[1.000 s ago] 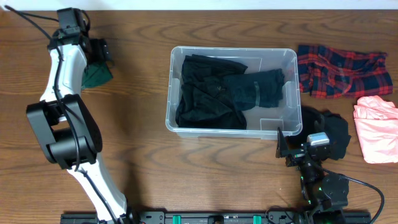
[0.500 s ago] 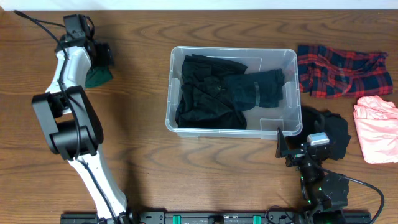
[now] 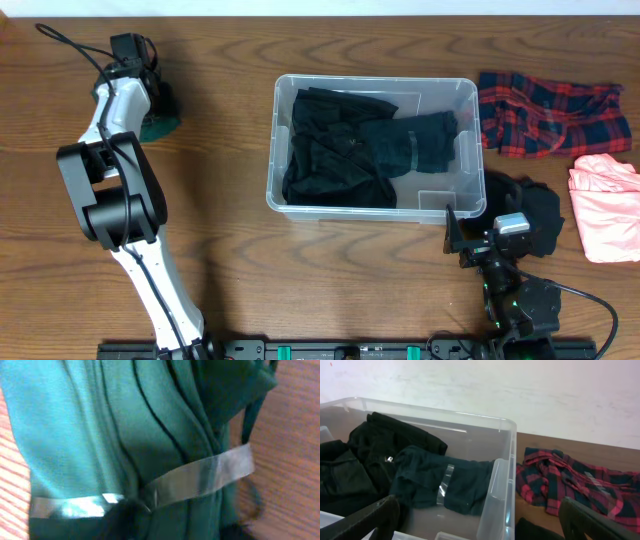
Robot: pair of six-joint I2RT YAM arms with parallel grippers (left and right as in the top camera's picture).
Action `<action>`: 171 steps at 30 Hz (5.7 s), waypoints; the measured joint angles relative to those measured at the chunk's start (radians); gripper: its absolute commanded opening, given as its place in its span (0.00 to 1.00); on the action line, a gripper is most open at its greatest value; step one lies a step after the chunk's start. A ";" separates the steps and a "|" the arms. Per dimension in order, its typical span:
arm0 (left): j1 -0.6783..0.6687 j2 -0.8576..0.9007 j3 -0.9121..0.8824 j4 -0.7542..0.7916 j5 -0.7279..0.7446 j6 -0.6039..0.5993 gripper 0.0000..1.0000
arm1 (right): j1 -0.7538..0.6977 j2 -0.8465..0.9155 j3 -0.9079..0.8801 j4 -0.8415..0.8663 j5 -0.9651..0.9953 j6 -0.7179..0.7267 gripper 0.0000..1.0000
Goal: Pack container
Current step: 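Lower the left gripper onto the green folded shirt and grasp it, then lift the green shirt and swing it over the container's left half, then lower the green shirt into the container and press it down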
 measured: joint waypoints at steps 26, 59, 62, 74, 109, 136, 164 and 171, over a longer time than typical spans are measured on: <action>-0.269 -0.590 -0.010 -0.470 0.006 -0.229 0.06 | 0.000 0.000 0.000 0.000 0.000 0.000 0.99; -0.813 -0.438 -0.010 -0.404 0.013 -0.439 0.06 | 0.000 0.000 0.000 0.000 0.000 0.000 0.99; -0.813 -0.401 -0.010 -0.392 0.013 -0.447 0.06 | 0.000 0.000 0.000 0.000 0.000 0.000 0.99; -0.831 -0.332 -0.010 -0.353 0.028 -0.448 0.66 | 0.000 0.000 0.000 0.000 0.000 0.000 0.99; -0.826 -0.356 -0.010 -0.159 0.027 -0.371 0.06 | 0.000 0.000 0.000 0.000 0.000 0.000 0.99; -0.816 -0.292 -0.010 -0.186 0.020 -0.367 0.06 | 0.000 0.000 0.000 0.000 0.000 0.000 0.99; -0.816 -0.404 -0.313 -0.235 0.066 -0.420 0.06 | 0.000 0.000 0.000 0.000 0.000 0.000 0.99; -0.815 -0.404 -0.320 -0.222 0.073 -0.423 0.06 | 0.000 0.000 0.000 0.000 0.000 0.000 0.99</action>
